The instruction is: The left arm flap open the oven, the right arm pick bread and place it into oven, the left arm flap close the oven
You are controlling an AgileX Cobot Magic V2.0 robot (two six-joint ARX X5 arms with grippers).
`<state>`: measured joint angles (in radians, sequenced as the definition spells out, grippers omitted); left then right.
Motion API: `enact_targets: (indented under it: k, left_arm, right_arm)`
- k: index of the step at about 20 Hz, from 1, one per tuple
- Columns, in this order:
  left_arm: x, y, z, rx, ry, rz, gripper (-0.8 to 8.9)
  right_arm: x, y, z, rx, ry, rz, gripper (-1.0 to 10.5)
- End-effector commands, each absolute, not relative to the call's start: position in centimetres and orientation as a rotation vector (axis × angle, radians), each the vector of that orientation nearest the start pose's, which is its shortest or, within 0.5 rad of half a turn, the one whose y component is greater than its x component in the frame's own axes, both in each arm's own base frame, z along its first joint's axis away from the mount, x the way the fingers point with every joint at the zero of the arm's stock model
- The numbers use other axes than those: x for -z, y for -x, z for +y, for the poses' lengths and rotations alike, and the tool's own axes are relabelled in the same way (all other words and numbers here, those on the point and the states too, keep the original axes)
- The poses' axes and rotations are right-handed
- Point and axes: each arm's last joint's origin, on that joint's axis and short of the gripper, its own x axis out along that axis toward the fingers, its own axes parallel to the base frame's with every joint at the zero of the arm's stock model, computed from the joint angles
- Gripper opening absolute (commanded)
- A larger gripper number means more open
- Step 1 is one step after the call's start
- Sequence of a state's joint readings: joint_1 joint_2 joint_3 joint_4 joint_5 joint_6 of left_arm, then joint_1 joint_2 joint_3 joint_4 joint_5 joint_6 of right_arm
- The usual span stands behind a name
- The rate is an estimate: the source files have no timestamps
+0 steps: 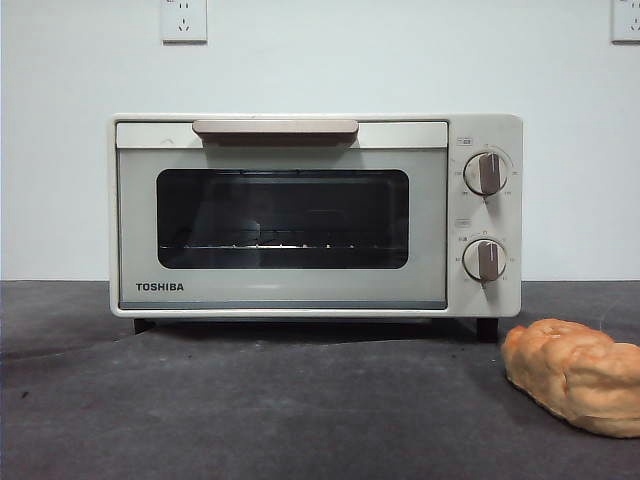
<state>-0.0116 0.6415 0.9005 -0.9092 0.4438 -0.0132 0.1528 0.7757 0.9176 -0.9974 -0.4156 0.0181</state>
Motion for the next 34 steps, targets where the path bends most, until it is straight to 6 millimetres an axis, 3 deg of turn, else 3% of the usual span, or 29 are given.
enact_targets:
  k: [1, 7, 13, 17, 24, 29, 34]
  left_arm:
    - [-33.3, -10.5, -1.4, 0.445, 0.135, 0.612, 0.15]
    - [-33.3, -10.5, -1.4, 0.445, 0.135, 0.612, 0.15]
    - [-33.3, -10.5, -1.4, 0.445, 0.135, 0.612, 0.15]
    - [-33.3, -10.5, -1.4, 0.445, 0.135, 0.612, 0.15]
    - [-33.3, -10.5, -1.4, 0.445, 0.135, 0.613, 0.15]
    - [-33.3, -10.5, -1.4, 0.446, 0.135, 0.612, 0.15]
    - [-33.3, -10.5, -1.6, 0.46, 0.14, 0.61, 0.15]
  right_arm:
    - [-30.3, -13.3, 3.9, -0.544, -0.152, 0.917, 4.2]
    - [-24.9, -15.4, 7.0, -0.526, -0.149, 0.989, 4.2]
    - [-19.9, -16.5, 9.3, -0.401, -0.066, 1.028, 4.2]
    - [-18.4, -17.8, 10.8, -0.359, -0.008, 1.019, 4.2]
    - [-16.5, -19.3, 11.5, -0.304, 0.014, 1.032, 4.2]
    - [-16.1, -19.4, 11.5, -0.307, 0.014, 1.056, 2.5]
    - [-16.7, -19.2, 11.5, -0.327, -0.004, 1.035, 2.2]
